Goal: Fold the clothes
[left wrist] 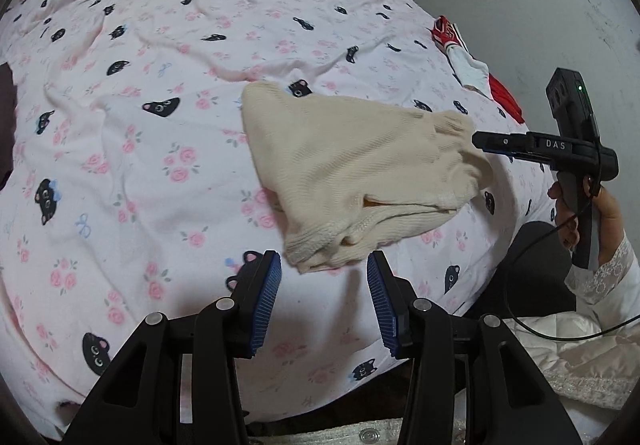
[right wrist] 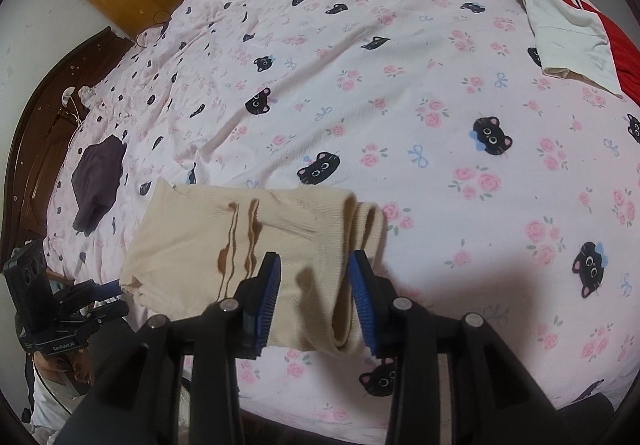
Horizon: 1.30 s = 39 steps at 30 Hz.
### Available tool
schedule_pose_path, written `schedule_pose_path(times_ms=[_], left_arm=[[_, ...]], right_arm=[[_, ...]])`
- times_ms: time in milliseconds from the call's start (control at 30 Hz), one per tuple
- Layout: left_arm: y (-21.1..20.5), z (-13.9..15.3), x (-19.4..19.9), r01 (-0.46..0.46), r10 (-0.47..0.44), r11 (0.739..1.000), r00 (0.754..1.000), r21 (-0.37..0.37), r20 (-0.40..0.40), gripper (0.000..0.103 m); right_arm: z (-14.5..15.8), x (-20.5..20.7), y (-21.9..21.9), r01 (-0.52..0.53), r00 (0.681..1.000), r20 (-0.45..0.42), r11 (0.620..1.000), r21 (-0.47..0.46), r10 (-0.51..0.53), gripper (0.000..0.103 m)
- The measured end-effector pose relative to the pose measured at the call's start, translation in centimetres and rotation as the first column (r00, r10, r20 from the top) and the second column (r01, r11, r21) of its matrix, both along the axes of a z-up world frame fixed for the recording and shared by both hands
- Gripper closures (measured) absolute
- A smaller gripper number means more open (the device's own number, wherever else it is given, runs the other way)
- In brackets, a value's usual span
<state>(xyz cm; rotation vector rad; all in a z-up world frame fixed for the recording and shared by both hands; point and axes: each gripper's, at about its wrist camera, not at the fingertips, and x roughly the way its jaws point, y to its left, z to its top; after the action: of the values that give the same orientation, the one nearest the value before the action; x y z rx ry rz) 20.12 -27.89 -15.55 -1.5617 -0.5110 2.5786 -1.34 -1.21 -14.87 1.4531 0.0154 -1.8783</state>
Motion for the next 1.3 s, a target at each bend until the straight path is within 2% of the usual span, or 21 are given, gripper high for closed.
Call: schedule_pose_path(times_ms=[267,367,467,733,867,1000,1067,1167,1300], left_arm=[[0.5,-0.7,-0.4,-0.004,0.004,0.996,1.0,-0.088,-0.003,0.064],[0.5,-0.8,-0.4,0.002,-0.003,0.994,1.0,-0.11,-0.006,0.071],[0.6,-0.9,-0.4,0.008,-0.009,0.994,1.0,-0.108,-0.009,0.083],[1.2,-0.6,-0.4,0.034,-0.036,0.99,0.999,-0.139,-0.013,0.095],[1.9,0.1,-0.1,0.056,-0.058,0.972,0.998,-0.228,-0.003,0.096],[3.2,0.6,0.0,0.095,-0.088,0.932,0.995,-0.351,0.037,0.096],[3.6,0.3,-0.1,0.111,-0.095,0.918,0.994,-0.382,0.062,0.096],[3.5,-0.4,-0.2,0.104,-0.083,0.927,0.994,-0.361,0.074,0.096],[2.8,-0.3,0.0,0.077,-0.061,0.945,0.996,-0.319,0.059,0.096]], right_arm=[[0.1,0.3,0.2,-0.005,1.0,0.008,1.0,-0.001,0.005,0.065],[0.0,0.3,0.1,-0.011,1.0,0.014,1.0,-0.003,0.011,0.065],[0.0,0.5,0.0,-0.018,1.0,0.017,1.0,-0.004,0.018,0.065],[0.2,0.7,-0.2,-0.03,0.999,0.017,1.0,-0.007,0.03,0.065],[0.7,1.1,-0.5,-0.047,0.999,0.013,0.999,-0.019,0.047,0.065],[1.3,1.9,-1.6,-0.092,0.996,0.004,0.995,-0.039,0.093,0.065],[1.5,2.4,-2.3,-0.121,0.993,0.002,0.991,-0.056,0.121,0.065],[2.0,3.8,-4.3,-0.18,0.983,0.007,0.979,-0.098,0.181,0.065],[3.3,5.6,-5.8,-0.22,0.975,-0.062,0.969,-0.112,0.214,0.065]])
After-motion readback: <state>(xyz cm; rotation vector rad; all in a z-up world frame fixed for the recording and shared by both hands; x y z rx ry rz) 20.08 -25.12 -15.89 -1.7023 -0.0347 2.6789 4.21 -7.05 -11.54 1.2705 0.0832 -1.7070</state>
